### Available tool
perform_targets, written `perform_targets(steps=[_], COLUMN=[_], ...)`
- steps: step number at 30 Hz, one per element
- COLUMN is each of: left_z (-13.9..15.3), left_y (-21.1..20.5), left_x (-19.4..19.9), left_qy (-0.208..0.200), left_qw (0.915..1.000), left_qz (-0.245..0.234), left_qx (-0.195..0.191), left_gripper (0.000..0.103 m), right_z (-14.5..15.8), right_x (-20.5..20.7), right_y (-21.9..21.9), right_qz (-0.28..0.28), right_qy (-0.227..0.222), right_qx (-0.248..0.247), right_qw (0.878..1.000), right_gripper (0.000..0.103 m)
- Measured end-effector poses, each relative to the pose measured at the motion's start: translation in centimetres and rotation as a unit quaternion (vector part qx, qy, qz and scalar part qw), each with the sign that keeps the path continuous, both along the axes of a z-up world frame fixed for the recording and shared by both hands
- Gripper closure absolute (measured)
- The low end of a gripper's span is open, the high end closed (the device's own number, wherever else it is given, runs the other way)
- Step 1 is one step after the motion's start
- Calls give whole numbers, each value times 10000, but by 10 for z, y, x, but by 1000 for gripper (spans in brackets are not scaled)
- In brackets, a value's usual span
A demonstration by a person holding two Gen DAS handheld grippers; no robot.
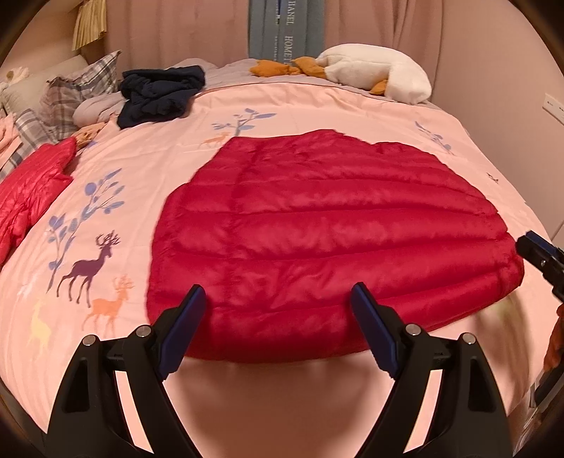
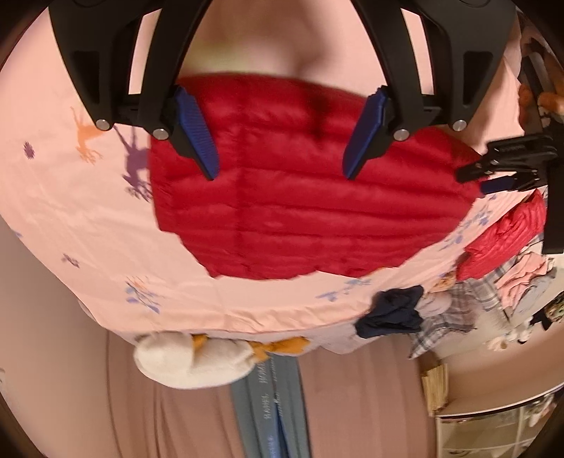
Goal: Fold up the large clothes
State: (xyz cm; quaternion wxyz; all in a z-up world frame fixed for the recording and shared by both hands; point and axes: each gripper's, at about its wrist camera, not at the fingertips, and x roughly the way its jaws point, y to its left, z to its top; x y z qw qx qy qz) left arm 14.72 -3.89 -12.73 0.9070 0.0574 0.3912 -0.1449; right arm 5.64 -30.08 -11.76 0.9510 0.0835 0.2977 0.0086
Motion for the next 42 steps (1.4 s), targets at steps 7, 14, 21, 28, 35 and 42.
perform_targets(steps=[7,14,21,28,35,42], left_z=[8,-14,-23,-13,-12,-22], left_y=[-31,-49,-49,-41,-36,-39], left_x=[7,29,33,21,7,11], left_qy=[-249,-58,73,26,-51,113], left_qw=[9996,9998,9991,9997,9996,9994], left_qz=[-153,-145,-272,-215,-212,-212], left_qx=[0,150,304,113,161,231], left_gripper=[18,18,16,16,16,16], right_z=[8,-27,-39,-19,-23,-38], right_x=[41,73,79,57,41,46], right_y=[25,36,35,32,28,28], right_qz=[153,109,162,96,26,10], right_qy=[-52,599,853,551,565,830], right_qx=[141,-37,-56,5,15,71], right_qw=[9998,9981,9962,9984,9984,9965], right_gripper=[27,27,27,28,27,27])
